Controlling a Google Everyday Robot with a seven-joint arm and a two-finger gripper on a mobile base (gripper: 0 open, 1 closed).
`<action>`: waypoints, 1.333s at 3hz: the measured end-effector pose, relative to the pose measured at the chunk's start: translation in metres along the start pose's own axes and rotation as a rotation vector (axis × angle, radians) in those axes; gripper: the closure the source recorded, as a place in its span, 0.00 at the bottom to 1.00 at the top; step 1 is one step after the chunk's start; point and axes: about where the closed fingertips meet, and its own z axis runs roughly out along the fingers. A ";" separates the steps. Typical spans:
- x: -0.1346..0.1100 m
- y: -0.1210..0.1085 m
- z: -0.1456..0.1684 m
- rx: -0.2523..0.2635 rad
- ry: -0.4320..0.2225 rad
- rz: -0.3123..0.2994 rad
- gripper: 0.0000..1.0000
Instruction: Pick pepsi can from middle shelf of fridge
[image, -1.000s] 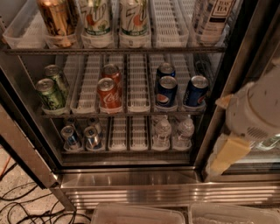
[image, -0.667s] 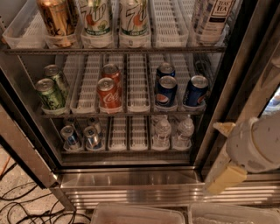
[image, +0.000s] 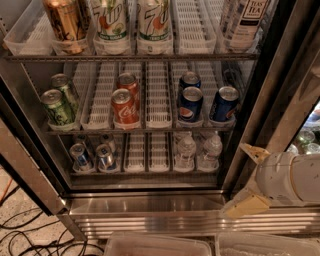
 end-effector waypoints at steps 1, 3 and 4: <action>0.000 0.000 0.000 0.000 0.000 0.000 0.00; -0.022 -0.034 0.008 0.130 -0.280 0.322 0.00; -0.024 -0.063 -0.009 0.277 -0.460 0.555 0.00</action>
Offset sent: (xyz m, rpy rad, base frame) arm 0.0614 0.0078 0.0431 0.6592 -0.0530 -0.3504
